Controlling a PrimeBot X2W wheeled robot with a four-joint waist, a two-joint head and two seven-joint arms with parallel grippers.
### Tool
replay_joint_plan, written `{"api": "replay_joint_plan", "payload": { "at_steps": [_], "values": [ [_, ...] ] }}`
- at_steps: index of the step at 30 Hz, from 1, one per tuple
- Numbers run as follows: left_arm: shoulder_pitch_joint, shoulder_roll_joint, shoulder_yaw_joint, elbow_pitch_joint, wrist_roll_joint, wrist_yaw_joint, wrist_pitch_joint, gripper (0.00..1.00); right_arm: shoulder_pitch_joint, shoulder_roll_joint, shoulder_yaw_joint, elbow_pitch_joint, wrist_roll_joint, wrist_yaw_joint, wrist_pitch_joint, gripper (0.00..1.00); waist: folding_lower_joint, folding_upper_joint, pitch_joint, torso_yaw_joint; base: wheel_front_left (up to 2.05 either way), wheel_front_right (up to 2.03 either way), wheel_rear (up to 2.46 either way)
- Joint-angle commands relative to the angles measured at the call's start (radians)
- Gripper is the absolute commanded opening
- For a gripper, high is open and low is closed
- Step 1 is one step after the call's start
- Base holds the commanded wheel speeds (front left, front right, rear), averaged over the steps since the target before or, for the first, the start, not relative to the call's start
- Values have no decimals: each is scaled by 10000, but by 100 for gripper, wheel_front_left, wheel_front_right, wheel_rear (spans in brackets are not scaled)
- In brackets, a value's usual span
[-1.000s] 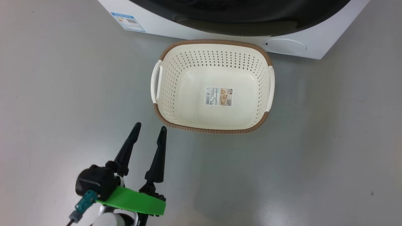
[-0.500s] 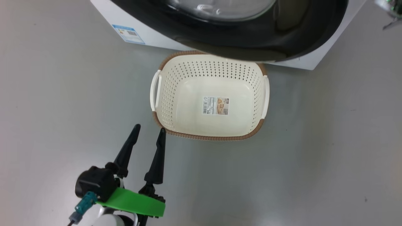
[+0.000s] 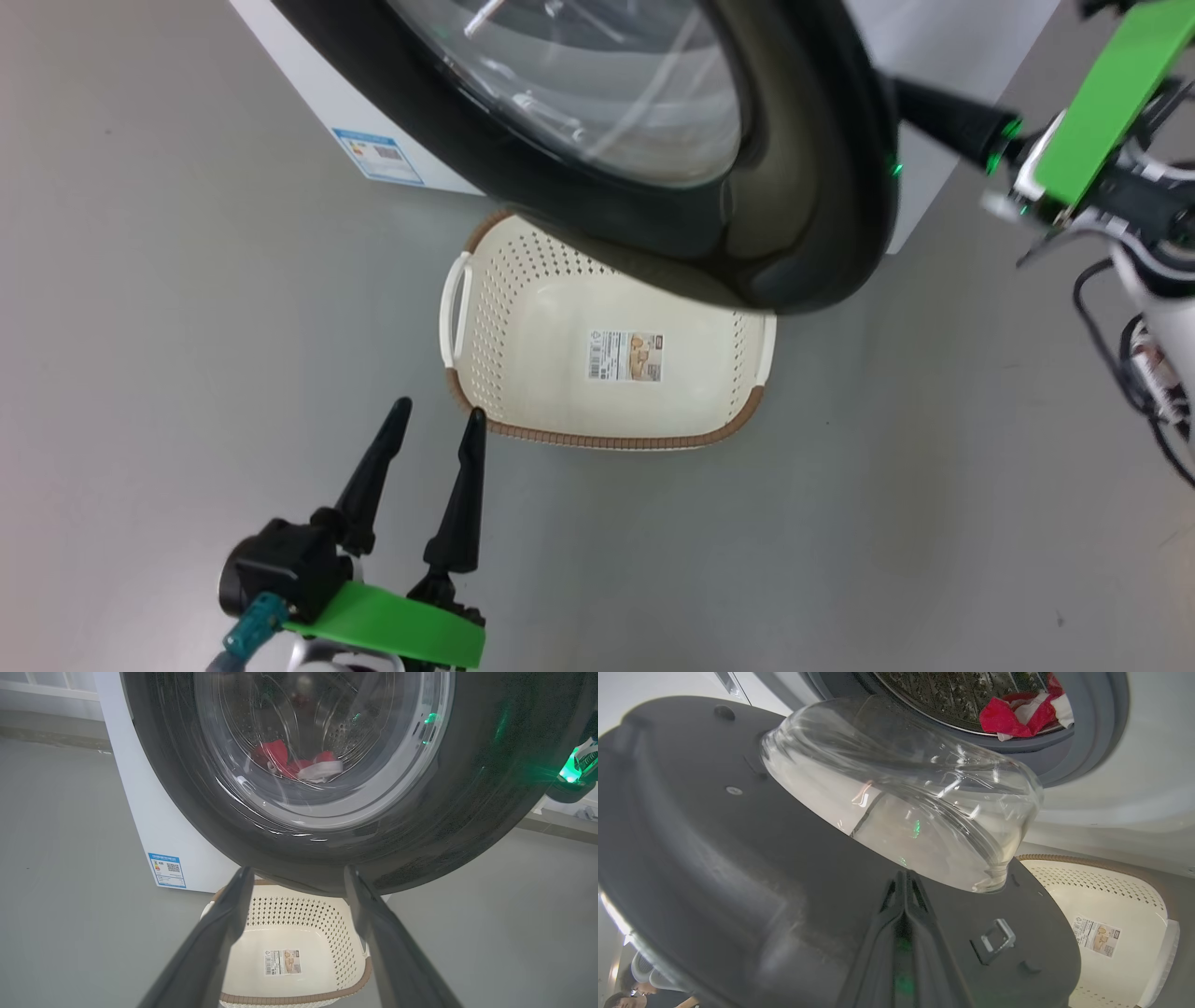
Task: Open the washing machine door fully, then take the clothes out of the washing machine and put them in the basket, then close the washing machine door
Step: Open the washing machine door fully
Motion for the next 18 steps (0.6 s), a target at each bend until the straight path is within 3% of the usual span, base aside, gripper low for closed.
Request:
{"api": "replay_joint_plan", "payload": {
  "at_steps": [1, 18],
  "values": [
    [216, 152, 362, -197, 118, -15, -90, 100, 328, 145, 98, -440, 66, 6, 149, 0, 0, 0, -181, -42, 0, 0, 0],
    [624, 152, 509, -372, 190, 29, -90, 100, 1776, 500, 62, -1552, 212, 6, 795, 0, 0, 0, -762, -24, 0, 0, 0]
  ]
}}
